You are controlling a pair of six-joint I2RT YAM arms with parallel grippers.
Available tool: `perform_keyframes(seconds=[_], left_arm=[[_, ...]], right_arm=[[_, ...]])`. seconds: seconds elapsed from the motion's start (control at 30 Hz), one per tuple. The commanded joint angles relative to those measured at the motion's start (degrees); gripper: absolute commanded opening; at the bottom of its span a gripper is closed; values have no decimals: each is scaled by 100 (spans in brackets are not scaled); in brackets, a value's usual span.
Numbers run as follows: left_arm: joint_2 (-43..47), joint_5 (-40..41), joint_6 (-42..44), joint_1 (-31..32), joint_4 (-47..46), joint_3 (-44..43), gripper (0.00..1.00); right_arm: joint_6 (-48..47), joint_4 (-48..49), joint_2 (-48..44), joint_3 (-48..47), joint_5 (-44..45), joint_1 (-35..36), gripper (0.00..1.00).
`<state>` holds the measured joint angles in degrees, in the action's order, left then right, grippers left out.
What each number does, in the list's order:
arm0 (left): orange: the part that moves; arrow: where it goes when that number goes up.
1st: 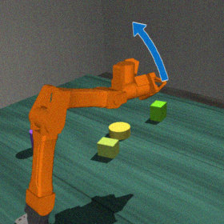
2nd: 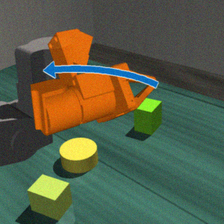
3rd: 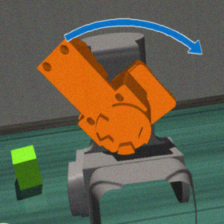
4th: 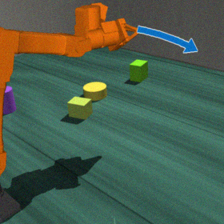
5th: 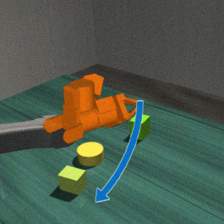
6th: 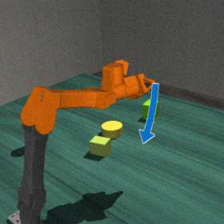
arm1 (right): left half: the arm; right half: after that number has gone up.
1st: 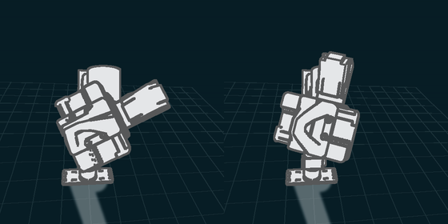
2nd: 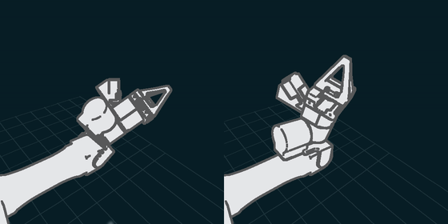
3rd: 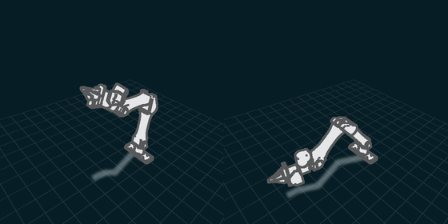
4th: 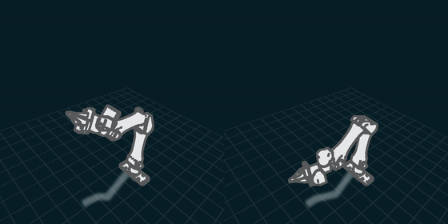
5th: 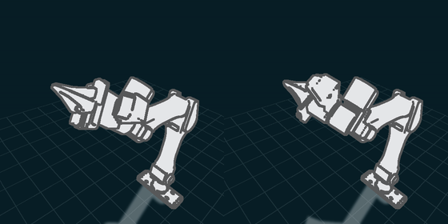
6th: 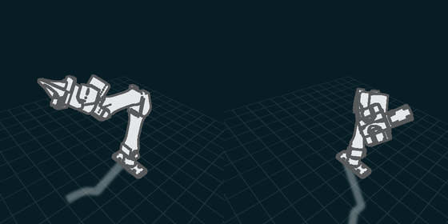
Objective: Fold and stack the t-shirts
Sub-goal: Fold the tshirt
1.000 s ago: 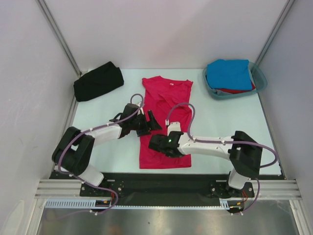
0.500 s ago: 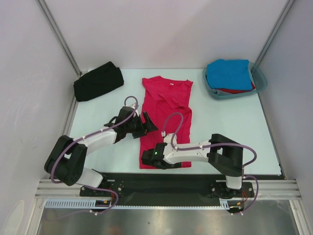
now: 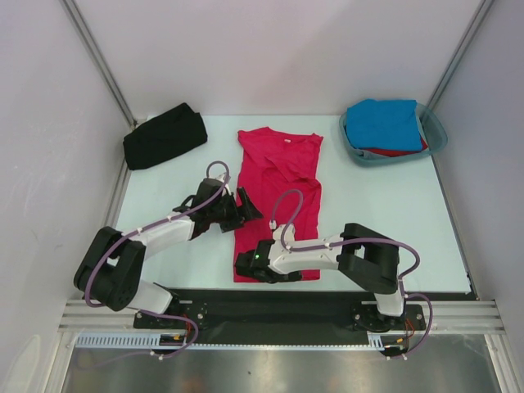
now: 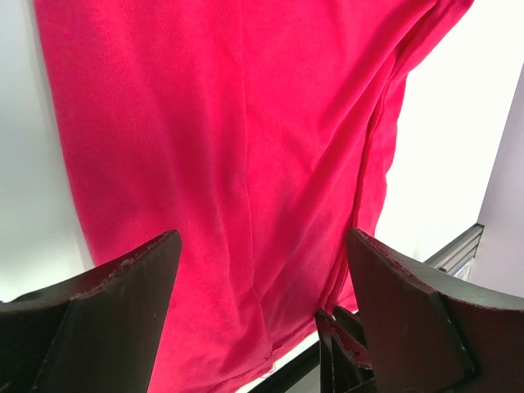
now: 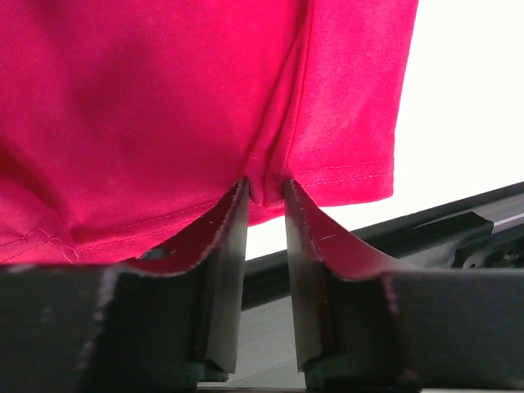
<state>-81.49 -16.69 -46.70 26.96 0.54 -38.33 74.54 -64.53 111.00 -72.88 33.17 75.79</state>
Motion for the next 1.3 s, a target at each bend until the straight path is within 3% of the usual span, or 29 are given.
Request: perform_keyframes(seconds=[0.0, 0.13, 0.23, 0.77, 1.27], left_arm=[[134, -54, -50, -50, -106, -26, 88], [90, -98, -59, -59, -124, -17, 88], [72, -107, -50, -51, -133, -17, 88], [-24, -203, -103, -59, -238, 9, 88], [11, -353, -191, -68, -335, 159, 89]], right_arm=[[139, -16, 53, -139, 252, -20, 27], [131, -68, 45, -139, 269, -20, 15], [218, -226, 1, -217, 365, 32, 1], [1606, -2185, -1045, -841, 1121, 445, 0], [1942, -2257, -1863, -956, 1368, 1105, 0]])
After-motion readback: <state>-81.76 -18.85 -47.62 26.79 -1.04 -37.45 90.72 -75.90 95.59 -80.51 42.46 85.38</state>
